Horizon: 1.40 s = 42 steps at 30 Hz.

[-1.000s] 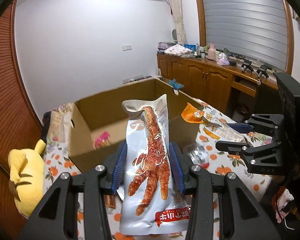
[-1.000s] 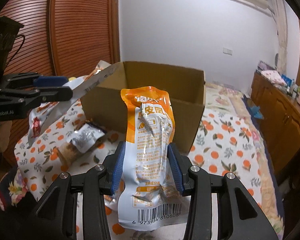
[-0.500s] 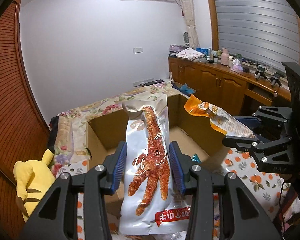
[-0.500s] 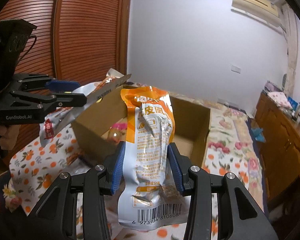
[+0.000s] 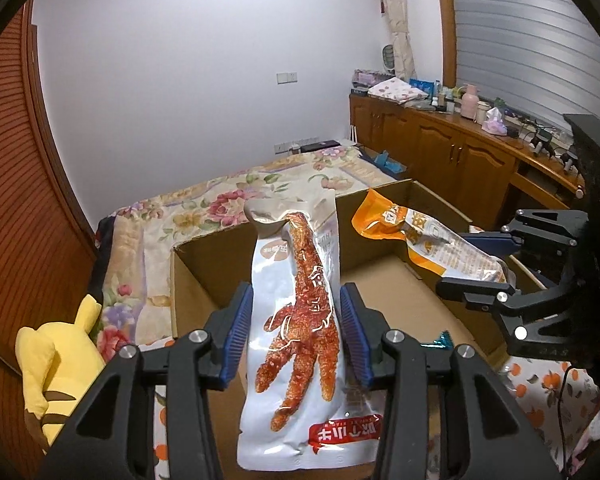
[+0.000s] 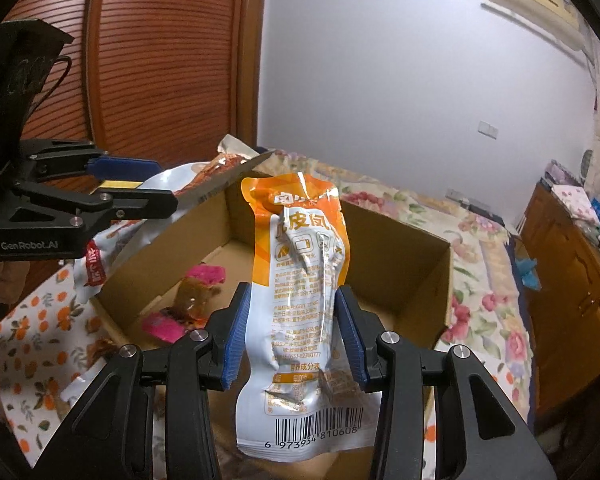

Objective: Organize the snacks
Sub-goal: 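Lift both packs and lower them into the box, opening both tools, then move both tools back over the remaining snacks on the table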

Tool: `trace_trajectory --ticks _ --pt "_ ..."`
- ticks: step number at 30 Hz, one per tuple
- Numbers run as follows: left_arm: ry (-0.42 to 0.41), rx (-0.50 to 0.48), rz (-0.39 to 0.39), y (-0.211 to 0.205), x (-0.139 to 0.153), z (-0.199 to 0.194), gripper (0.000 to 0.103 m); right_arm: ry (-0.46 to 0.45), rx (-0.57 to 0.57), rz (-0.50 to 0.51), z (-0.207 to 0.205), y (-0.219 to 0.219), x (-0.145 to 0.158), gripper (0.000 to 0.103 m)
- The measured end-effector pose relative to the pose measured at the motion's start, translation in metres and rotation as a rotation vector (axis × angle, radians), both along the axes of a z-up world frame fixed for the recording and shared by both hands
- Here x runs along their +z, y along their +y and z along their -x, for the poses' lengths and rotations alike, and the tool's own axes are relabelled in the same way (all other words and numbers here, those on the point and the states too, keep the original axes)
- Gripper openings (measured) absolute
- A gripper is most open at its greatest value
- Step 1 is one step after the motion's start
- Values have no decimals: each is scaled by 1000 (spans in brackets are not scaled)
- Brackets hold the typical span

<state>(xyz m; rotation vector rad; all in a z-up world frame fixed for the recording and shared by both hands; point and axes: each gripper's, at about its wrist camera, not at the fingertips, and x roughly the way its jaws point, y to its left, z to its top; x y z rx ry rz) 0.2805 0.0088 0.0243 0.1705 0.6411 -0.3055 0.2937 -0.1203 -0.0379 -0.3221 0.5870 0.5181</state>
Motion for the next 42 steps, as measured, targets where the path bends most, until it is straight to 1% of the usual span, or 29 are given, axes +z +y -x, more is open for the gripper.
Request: trace_trajectory --ticks 2,9,11,13,14,16,19,24,30,34,36,40,42 --pt "6 9 -7 1 -5 -7 46 5 2 9 -5 2 -3 43" --pt "20 -2 -17 -3 -16 -17 49 27 13 72 -13 14 -15 43" --pt "24 -6 -25 -5 -18 -19 51 39 13 78 -16 15 -18 43" --pt "28 -9 -26 -6 -19 -20 53 32 13 87 -16 16 -18 43" --pt "29 -9 -24 -6 -18 -21 54 30 11 86 -15 15 -16 42" --pt "28 -9 -21 -7 -17 -20 57 30 5 78 -14 15 -13 44" --pt "31 -16 -22 -6 -17 -20 57 36 11 65 -15 15 -12 45" --pt "12 -10 -10 -3 -12 -15 57 39 8 36 -9 10 -11 45" --pt "-12 -8 15 5 0 1 60 32 3 22 9 5 -7 45" --pt "-41 -13 35 10 8 24 72 23 -1 -1 28 0 0 46" --pt "-53 -10 40 12 11 36 72 21 -3 -19 40 -2 3 48" --pt "-55 -15 56 19 10 60 78 18 -9 -34 60 -3 4 50" --pt "-55 -17 57 21 9 72 78 19 -14 -39 73 -3 2 53"
